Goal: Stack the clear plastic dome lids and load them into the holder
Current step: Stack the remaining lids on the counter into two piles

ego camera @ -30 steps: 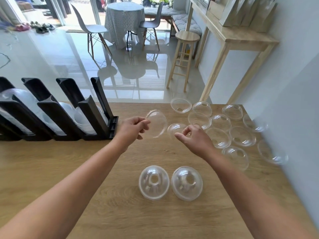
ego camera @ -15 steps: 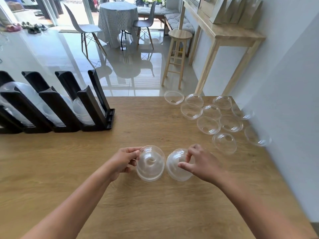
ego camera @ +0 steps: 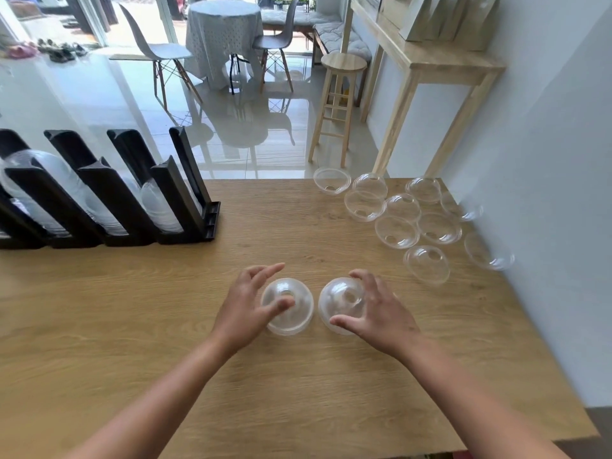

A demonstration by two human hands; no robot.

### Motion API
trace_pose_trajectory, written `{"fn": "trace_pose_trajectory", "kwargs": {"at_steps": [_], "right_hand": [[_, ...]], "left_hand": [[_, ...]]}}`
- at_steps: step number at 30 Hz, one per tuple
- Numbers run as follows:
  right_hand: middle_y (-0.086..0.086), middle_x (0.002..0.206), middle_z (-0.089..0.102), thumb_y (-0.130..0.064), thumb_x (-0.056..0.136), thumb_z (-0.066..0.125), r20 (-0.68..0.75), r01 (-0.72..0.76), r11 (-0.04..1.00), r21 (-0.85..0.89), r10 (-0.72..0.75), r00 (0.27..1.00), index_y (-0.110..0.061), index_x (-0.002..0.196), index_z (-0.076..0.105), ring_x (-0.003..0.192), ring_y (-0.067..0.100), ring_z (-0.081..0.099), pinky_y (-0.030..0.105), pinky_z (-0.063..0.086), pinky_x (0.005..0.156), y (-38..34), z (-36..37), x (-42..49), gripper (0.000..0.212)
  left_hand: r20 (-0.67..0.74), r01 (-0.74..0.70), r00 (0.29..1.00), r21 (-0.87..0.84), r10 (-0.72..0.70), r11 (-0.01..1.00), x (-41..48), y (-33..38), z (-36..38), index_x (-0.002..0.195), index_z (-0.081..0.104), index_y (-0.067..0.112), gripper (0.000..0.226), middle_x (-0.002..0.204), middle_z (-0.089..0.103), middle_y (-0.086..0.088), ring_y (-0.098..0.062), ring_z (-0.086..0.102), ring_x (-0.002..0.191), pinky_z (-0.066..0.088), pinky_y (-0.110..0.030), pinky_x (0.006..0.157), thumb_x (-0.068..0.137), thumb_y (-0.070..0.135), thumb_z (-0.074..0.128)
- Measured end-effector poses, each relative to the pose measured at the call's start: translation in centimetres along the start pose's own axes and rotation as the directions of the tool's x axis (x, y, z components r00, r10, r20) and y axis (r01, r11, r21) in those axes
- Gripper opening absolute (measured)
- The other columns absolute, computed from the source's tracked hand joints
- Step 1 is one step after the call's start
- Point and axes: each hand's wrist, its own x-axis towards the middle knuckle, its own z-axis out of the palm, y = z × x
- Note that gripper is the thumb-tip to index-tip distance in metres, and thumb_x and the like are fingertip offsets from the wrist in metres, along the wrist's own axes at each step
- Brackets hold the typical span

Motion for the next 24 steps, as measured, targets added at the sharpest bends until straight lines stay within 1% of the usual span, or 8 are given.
{"fn": "trace_pose_trajectory", "kwargs": {"at_steps": [3,7,10,14,17,20,22,24], "right_hand": [[-0.007,0.15,0.032,-0.064,0.07,0.07,0.032,0.032,0.999,-0.038,-0.031,0.999,-0.037,0.141,0.027,0.137,0.012,0.035,0.039,0.034,0.108,0.4,0.9,0.0,0.087],[-0.009,0.145,0.038,-0.059,0.075,0.067,-0.029,0.053,0.998,-0.026,-0.054,0.998,-0.036,0.142,0.031,0.133,0.01,0.04,0.034,0.035,0.105,0.8,1.8,-0.1,0.08],[-0.006,0.145,0.04,-0.058,0.077,0.065,-0.07,0.065,0.998,-0.022,-0.066,0.995,-0.033,0.144,0.032,0.135,0.012,0.037,0.034,0.036,0.11,1.0,2.1,-0.1,0.079],[0.0,0.153,0.032,-0.07,0.077,0.057,-0.056,0.034,0.999,-0.041,-0.036,0.998,-0.04,0.148,0.024,0.142,0.015,0.029,0.041,0.031,0.113,0.9,1.7,-0.4,0.084],[-0.001,0.152,0.033,-0.076,0.078,0.048,-0.146,-0.037,0.998,0.043,0.043,0.988,-0.04,0.147,0.027,0.141,0.015,0.03,0.045,0.031,0.111,2.0,0.1,-0.6,0.081],[0.005,0.14,0.046,-0.052,0.086,0.061,-0.335,-0.133,0.987,0.089,0.156,0.929,-0.026,0.14,0.046,0.131,0.023,0.042,0.043,0.038,0.106,4.8,-2.2,0.2,0.062],[0.01,0.135,0.051,-0.04,0.086,0.066,-0.389,-0.248,0.964,0.1,0.267,0.881,-0.02,0.135,0.052,0.127,0.027,0.046,0.043,0.04,0.104,7.1,-3.5,1.1,0.054],[0.012,0.133,0.051,-0.039,0.086,0.066,-0.38,-0.367,0.924,0.105,0.378,0.844,-0.021,0.135,0.051,0.125,0.029,0.046,0.043,0.04,0.103,9.2,-4.4,1.9,0.054]], "left_hand": [[0.138,-0.114,0.987,0.198,0.087,0.974,-0.5,-0.1,0.6,0.139,0.025,0.061,0.096,0.15,0.026,0.021,-0.004,0.028,0.135,0.036,-0.038,0.104,0.055,0.083,0.066],[0.138,-0.105,0.988,0.229,0.074,0.968,-0.2,-0.4,0.9,0.14,0.022,0.059,0.094,0.149,0.03,0.02,-0.007,0.035,0.133,0.044,-0.04,0.102,0.061,0.065,0.074],[0.164,-0.114,0.983,0.204,0.08,0.972,0.3,-0.2,0.9,0.139,0.02,0.061,0.093,0.15,0.028,0.019,-0.007,0.035,0.133,0.043,-0.038,0.101,0.064,0.062,0.075],[0.223,-0.135,0.971,0.186,0.092,0.973,1.5,0.8,0.8,0.145,0.017,0.055,0.099,0.157,0.019,0.015,-0.009,0.01,0.146,0.027,-0.043,0.113,0.064,0.068,0.073],[0.117,-0.166,0.982,0.184,0.146,0.969,3.4,2.8,0.8,0.145,0.028,0.048,0.085,0.153,0.029,0.011,-0.012,0.024,0.142,0.032,-0.044,0.109,0.072,0.07,0.065],[0.008,-0.229,0.972,0.277,0.236,0.933,6.5,5.8,1.9,0.134,0.049,0.042,0.055,0.138,0.05,0.004,-0.019,0.048,0.124,0.041,-0.042,0.098,0.082,0.052,0.067],[0.027,-0.267,0.961,0.338,0.274,0.903,8.9,7.7,3.5,0.127,0.058,0.038,0.043,0.128,0.056,0.003,-0.022,0.052,0.117,0.042,-0.04,0.095,0.085,0.043,0.067],[0.089,-0.327,0.944,0.39,0.318,0.861,11.2,9.5,5.7,0.126,0.06,0.034,0.041,0.124,0.057,0.0,-0.022,0.049,0.118,0.039,-0.038,0.097,0.086,0.037,0.068]]}}
